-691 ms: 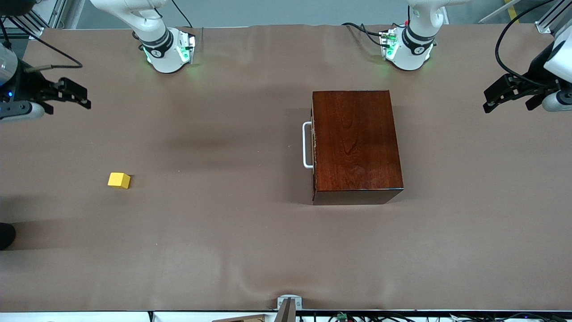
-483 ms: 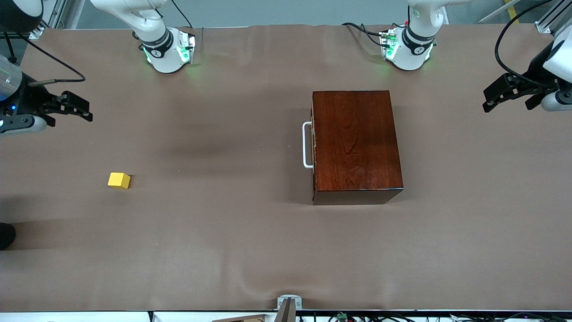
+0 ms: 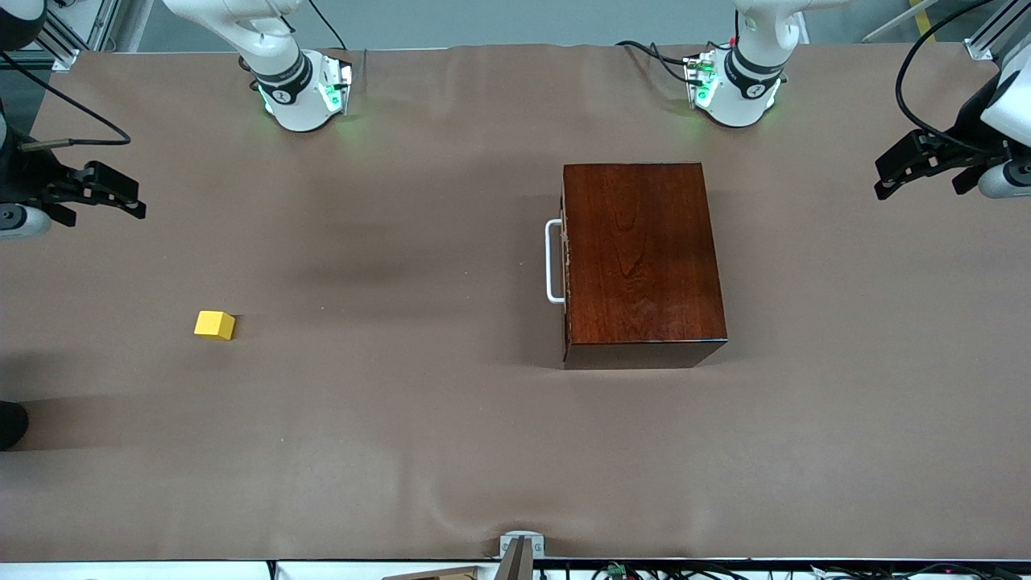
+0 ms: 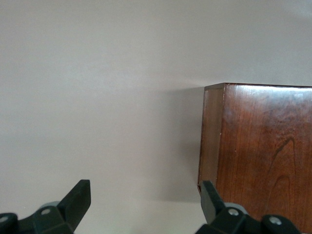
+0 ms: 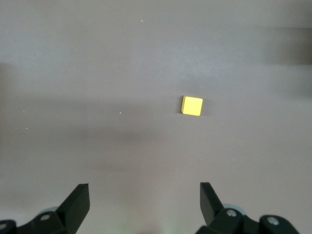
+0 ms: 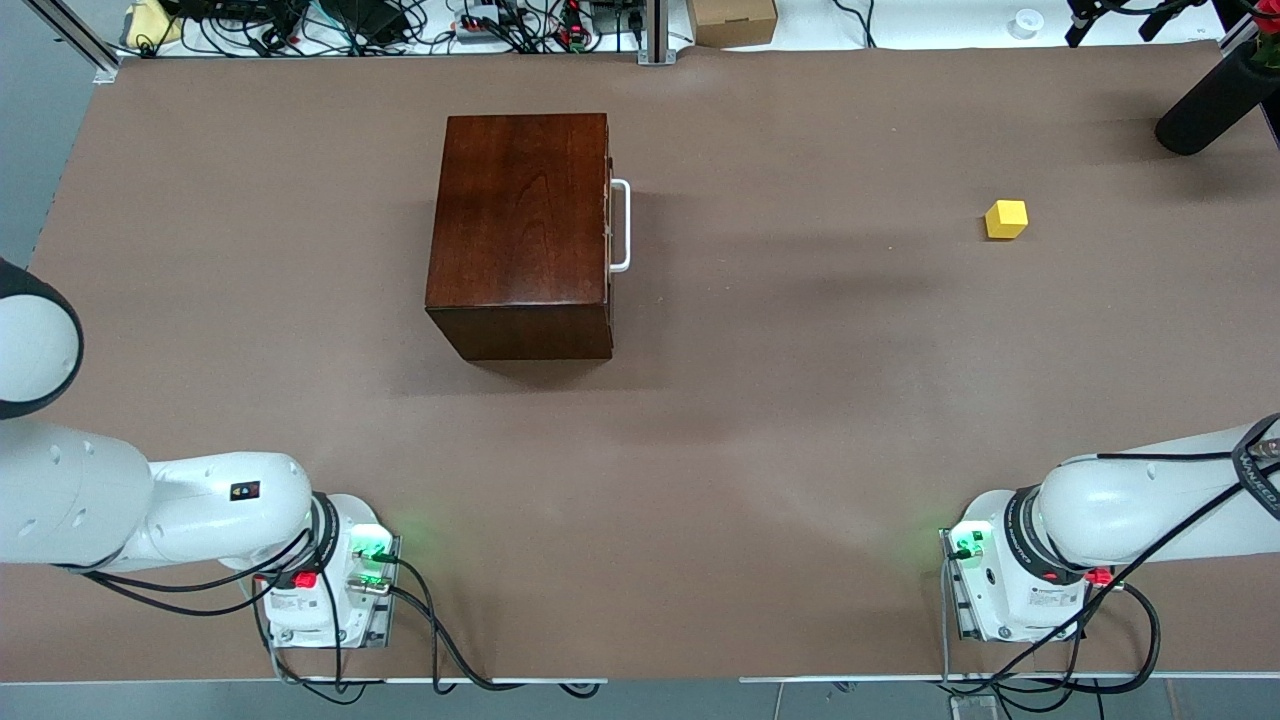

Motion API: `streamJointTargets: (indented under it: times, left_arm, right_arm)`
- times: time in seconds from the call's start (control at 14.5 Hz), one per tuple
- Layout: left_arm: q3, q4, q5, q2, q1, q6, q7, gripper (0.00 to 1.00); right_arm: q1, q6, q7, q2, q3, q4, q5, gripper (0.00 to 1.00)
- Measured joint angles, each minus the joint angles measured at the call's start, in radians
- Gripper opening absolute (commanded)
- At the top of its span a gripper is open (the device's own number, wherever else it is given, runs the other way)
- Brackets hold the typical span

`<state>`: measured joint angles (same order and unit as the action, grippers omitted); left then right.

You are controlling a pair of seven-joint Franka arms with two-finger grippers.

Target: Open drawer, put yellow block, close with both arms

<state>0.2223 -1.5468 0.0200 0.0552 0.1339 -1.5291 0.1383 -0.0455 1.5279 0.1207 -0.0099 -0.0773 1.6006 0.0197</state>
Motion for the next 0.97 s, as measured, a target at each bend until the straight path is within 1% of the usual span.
streamJointTargets:
  times: [0.97]
  left_arm:
    - [0.000,-0.001,0.000,-0.008,0.000,0.004,0.002,1.00]
  right_arm:
    - [0.017,-0.002,0.000,0.007,0.004,-0.001,0.000,1.00]
